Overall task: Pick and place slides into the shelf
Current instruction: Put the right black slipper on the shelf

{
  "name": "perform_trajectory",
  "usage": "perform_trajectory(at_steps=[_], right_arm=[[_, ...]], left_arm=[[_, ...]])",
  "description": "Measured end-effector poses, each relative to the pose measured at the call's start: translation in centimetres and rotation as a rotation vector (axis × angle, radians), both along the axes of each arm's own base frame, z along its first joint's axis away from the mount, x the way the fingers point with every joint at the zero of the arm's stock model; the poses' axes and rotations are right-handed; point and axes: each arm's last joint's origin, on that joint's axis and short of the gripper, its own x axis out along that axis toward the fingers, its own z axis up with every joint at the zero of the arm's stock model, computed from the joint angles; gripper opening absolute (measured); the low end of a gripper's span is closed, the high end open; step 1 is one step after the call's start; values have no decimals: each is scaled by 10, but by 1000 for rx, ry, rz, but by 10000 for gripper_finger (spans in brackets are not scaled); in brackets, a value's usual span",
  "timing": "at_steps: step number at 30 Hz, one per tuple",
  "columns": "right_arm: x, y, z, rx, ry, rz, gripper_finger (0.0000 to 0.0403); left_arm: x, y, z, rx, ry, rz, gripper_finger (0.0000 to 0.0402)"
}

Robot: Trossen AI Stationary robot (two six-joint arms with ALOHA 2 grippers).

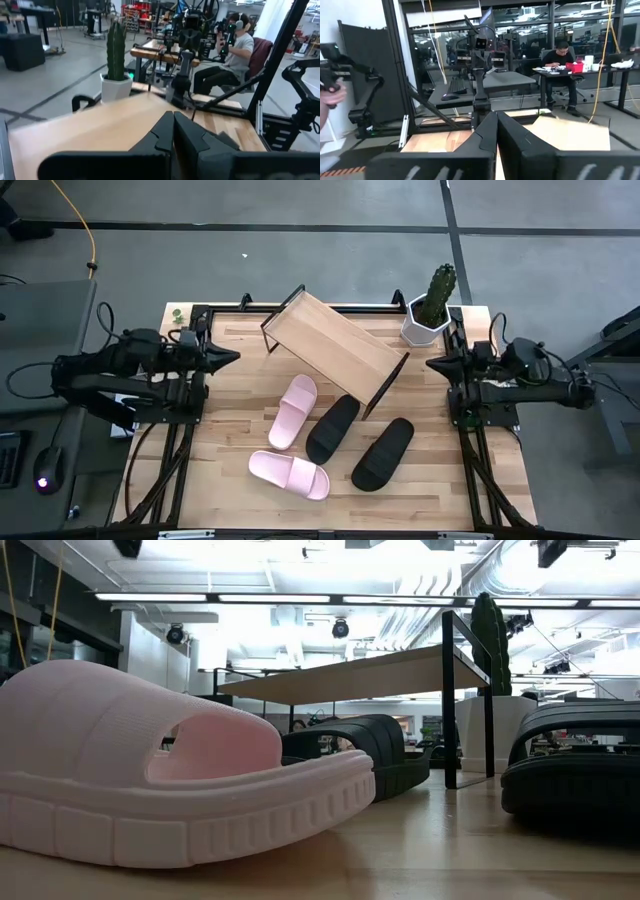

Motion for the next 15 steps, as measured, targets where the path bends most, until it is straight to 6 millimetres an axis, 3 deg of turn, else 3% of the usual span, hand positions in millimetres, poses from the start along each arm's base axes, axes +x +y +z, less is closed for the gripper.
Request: perform_trajectory(at_steps=[8, 15], right_arm=[[12, 0, 56, -36, 13, -2, 0], [27, -1, 97, -43, 66, 2, 0]], left_arm=[[13, 1, 54, 38, -32, -2, 1], [18, 2, 86, 34, 60, -4, 1]])
